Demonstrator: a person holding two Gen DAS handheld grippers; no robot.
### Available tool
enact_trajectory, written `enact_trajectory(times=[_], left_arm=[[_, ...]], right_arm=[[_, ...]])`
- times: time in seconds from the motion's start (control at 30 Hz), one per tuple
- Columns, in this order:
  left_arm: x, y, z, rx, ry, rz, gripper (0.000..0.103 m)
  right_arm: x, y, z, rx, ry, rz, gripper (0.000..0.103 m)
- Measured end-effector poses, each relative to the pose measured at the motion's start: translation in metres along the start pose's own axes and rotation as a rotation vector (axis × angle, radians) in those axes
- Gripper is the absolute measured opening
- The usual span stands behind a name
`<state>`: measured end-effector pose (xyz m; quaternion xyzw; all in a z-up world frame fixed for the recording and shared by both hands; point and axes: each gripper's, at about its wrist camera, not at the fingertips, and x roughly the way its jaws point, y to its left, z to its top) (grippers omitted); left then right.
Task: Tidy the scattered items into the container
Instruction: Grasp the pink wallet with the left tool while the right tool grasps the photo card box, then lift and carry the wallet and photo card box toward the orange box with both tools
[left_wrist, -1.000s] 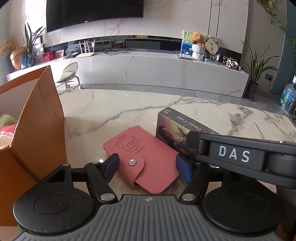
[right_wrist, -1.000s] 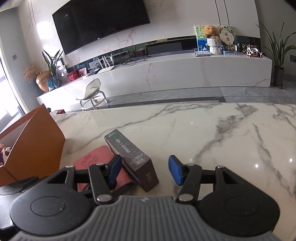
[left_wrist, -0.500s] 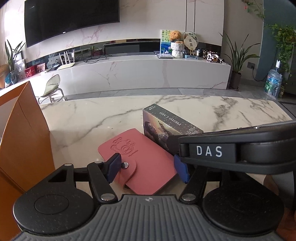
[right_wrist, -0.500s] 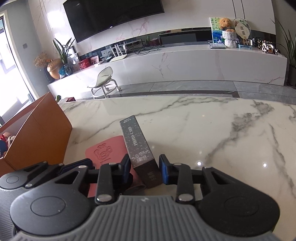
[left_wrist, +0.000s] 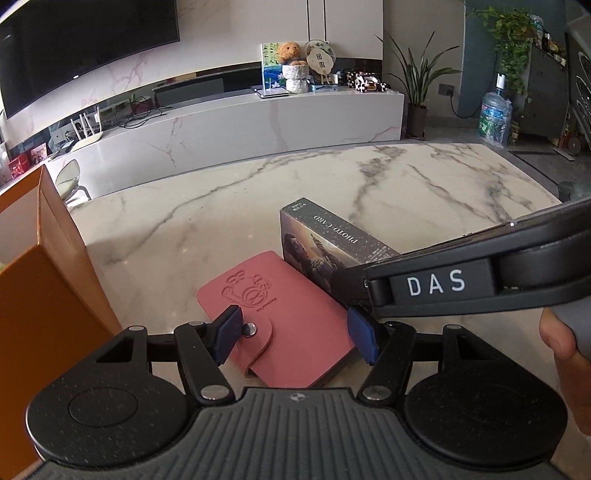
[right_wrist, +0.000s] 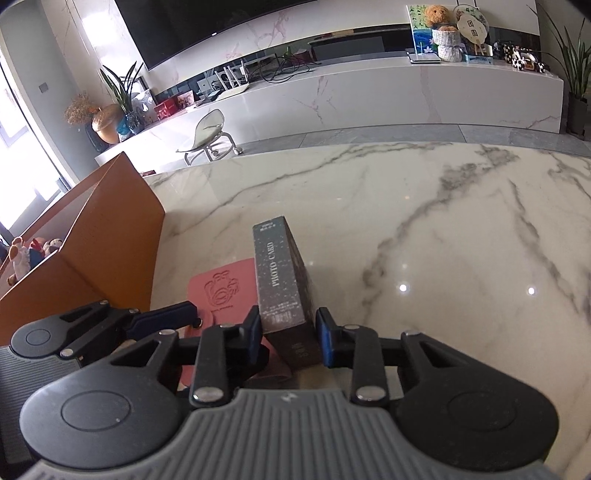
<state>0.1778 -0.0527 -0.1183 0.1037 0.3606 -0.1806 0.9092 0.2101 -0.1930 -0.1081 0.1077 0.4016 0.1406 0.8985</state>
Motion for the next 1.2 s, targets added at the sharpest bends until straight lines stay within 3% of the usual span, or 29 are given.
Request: enact_trajectory(times=[0.47, 0.57, 0.73, 1.03, 1.2], left_arm=[[-0.059, -0.035, -0.042, 0.079, 0.088, -0.046, 0.073], [-0.072, -0.047, -0.053, 0.130, 0.093, -0.069, 0.057], [-0.085, -0.054, -0.068, 0.122, 0.093, -0.057, 0.056], [-0.104, -0.033, -0.062, -0.024, 0.068, 0.013, 0.069], [-0.090, -0.021, -0.052, -0.150, 0.115, 0.026, 0.086]], right_arm=[[-0.066, 0.027, -0.073, 0.062, 0.051, -0.071, 0.033], [-0.079, 0.031, -0.087, 0.077, 0.065, -0.069, 0.032], [-0.098, 0.040, -0.107, 0.070, 0.069, -0.091, 0.032], [-0.116, 0.031, -0.119, 0.053, 0.026, -0.248, 0.028], [-0.117, 0.028, -0.121, 0.015, -0.002, -0.294, 0.030]])
